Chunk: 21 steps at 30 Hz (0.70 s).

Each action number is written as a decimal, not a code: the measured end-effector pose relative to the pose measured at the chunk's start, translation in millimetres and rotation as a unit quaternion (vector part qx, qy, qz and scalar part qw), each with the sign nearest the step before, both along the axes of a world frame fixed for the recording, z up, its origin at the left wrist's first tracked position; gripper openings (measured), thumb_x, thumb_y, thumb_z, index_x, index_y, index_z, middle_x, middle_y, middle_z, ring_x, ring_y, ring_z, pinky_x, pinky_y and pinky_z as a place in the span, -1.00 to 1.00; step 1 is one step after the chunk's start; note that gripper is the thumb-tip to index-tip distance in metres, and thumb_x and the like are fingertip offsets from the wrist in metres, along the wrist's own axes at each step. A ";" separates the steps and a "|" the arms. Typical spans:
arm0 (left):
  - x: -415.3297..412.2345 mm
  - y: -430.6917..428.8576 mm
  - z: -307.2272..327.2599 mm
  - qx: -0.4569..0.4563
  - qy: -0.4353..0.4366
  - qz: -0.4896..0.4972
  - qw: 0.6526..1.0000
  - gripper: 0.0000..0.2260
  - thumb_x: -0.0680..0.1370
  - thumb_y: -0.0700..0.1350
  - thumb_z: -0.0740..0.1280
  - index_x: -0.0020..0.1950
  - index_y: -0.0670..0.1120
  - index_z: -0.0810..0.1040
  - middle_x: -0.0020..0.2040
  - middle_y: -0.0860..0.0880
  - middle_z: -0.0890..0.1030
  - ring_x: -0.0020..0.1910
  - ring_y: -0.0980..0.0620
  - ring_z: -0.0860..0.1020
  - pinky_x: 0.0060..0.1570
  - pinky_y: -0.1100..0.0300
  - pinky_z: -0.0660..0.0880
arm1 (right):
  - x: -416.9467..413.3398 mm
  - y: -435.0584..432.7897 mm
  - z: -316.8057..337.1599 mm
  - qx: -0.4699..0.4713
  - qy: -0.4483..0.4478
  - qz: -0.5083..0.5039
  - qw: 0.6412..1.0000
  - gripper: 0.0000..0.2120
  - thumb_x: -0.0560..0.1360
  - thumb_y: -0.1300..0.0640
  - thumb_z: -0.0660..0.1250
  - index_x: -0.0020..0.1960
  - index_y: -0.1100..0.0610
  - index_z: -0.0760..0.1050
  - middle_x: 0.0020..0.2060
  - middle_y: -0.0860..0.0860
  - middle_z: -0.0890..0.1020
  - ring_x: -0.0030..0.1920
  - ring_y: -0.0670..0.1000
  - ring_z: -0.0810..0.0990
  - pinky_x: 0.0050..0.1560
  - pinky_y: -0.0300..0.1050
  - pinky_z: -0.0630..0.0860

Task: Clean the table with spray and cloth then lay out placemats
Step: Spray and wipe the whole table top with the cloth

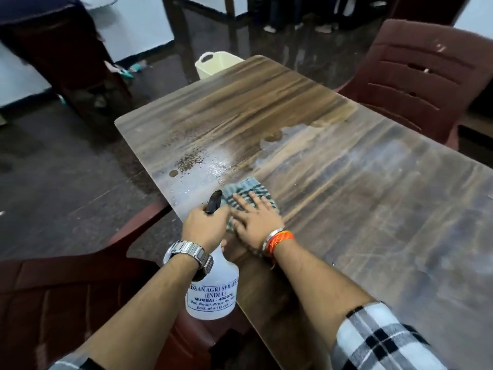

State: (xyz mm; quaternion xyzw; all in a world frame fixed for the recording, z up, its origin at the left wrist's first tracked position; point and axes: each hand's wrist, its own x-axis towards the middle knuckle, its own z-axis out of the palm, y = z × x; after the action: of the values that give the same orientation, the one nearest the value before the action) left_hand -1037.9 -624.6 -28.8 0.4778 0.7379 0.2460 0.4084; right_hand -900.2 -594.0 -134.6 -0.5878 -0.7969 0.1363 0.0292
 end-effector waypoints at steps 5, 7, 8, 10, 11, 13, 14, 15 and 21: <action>10.9 -19.8 2.4 0.008 -0.028 0.059 0.998 -0.84 0.30 0.00 0.29 -0.34 -0.08 0.51 -0.40 -0.05 0.55 -0.63 0.00 0.45 -0.37 0.05 0.57 | 148.2 73.8 -9.0 0.019 -0.029 -0.135 0.990 -0.40 0.48 -0.24 -0.10 0.48 -0.12 0.23 0.52 0.02 0.15 0.46 0.23 0.19 0.45 0.15 0.10; 15.1 -33.7 2.5 0.004 -0.026 0.067 0.997 -0.85 0.29 -0.02 0.29 -0.34 -0.09 0.48 -0.41 -0.05 0.52 -0.63 -0.04 0.45 -0.39 0.10 0.49 | 216.2 74.5 -12.1 0.008 -0.039 -0.236 0.971 -0.42 0.51 -0.23 -0.12 0.51 -0.13 0.14 0.54 0.03 0.08 0.47 0.27 0.14 0.46 0.20 0.06; 16.1 -40.9 2.5 -0.001 -0.029 0.069 0.997 -0.85 0.29 -0.02 0.29 -0.33 -0.10 0.47 -0.42 -0.06 0.50 -0.63 -0.05 0.44 -0.40 0.11 0.46 | 237.5 68.5 -12.4 -0.011 -0.039 -0.279 0.959 -0.46 0.55 -0.20 -0.09 0.52 -0.15 0.08 0.55 0.01 0.03 0.48 0.26 0.09 0.47 0.20 0.00; 15.2 -53.1 2.4 -0.002 -0.031 0.079 0.996 -0.86 0.30 -0.05 0.29 -0.32 -0.12 0.45 -0.43 -0.06 0.46 -0.65 -0.05 0.42 -0.43 0.13 0.43 | 243.5 57.9 -9.1 -0.050 -0.031 -0.338 0.939 -0.49 0.59 -0.15 -0.06 0.53 -0.16 0.00 0.55 -0.04 -0.05 0.51 0.25 -0.02 0.47 0.19 -0.09; 14.3 -58.2 3.1 0.001 -0.028 0.087 0.996 -0.85 0.31 -0.05 0.29 -0.31 -0.13 0.45 -0.43 -0.06 0.46 -0.65 -0.04 0.42 -0.44 0.15 0.44 | 231.1 56.2 -6.5 -0.049 -0.030 -0.341 0.938 -0.49 0.59 -0.14 -0.05 0.53 -0.15 0.00 0.55 -0.04 -0.05 0.50 0.26 -0.03 0.47 0.19 -0.10; 12.1 -67.4 3.5 0.007 -0.029 0.103 0.994 -0.85 0.31 -0.06 0.29 -0.30 -0.14 0.45 -0.43 -0.07 0.45 -0.65 -0.05 0.43 -0.45 0.15 0.43 | 191.4 58.5 -1.5 -0.035 -0.034 -0.275 0.960 -0.50 0.60 -0.13 -0.03 0.53 -0.13 0.05 0.55 -0.01 -0.02 0.49 0.29 0.02 0.46 0.20 -0.05; 11.6 -72.4 3.6 0.012 -0.029 0.109 0.994 -0.85 0.30 -0.05 0.28 -0.31 -0.13 0.45 -0.44 -0.07 0.45 -0.65 -0.06 0.43 -0.44 0.14 0.43 | 164.4 58.1 0.9 -0.028 -0.040 -0.214 0.976 -0.50 0.60 -0.13 -0.02 0.53 -0.14 0.06 0.55 0.00 -0.01 0.48 0.30 0.04 0.46 0.20 -0.03; 11.5 -77.6 2.7 0.015 -0.027 0.112 0.993 -0.85 0.29 -0.04 0.28 -0.33 -0.12 0.45 -0.45 -0.07 0.45 -0.63 -0.07 0.43 -0.43 0.13 0.42 | 133.5 55.3 0.8 -0.026 -0.045 -0.149 0.988 -0.51 0.60 -0.15 -0.03 0.52 -0.16 0.06 0.55 -0.01 -0.01 0.49 0.29 0.04 0.47 0.19 -0.03; 7.5 -126.9 7.8 0.033 0.019 0.137 0.990 -0.76 0.37 0.01 0.31 -0.32 -0.17 0.54 -0.37 -0.06 0.61 -0.56 -0.01 0.54 -0.44 0.24 0.43 | -26.7 -33.4 6.4 -0.030 -0.042 0.181 0.982 -0.52 0.59 -0.20 -0.10 0.50 -0.27 -0.01 0.54 -0.14 -0.10 0.53 0.13 -0.12 0.49 0.12 -0.18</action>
State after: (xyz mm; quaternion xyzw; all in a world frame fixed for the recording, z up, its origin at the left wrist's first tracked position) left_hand -1030.5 -751.6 -21.1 0.3897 0.7958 0.3144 0.3405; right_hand -926.9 -627.4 -128.1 -0.4394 -0.8863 0.1385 -0.0472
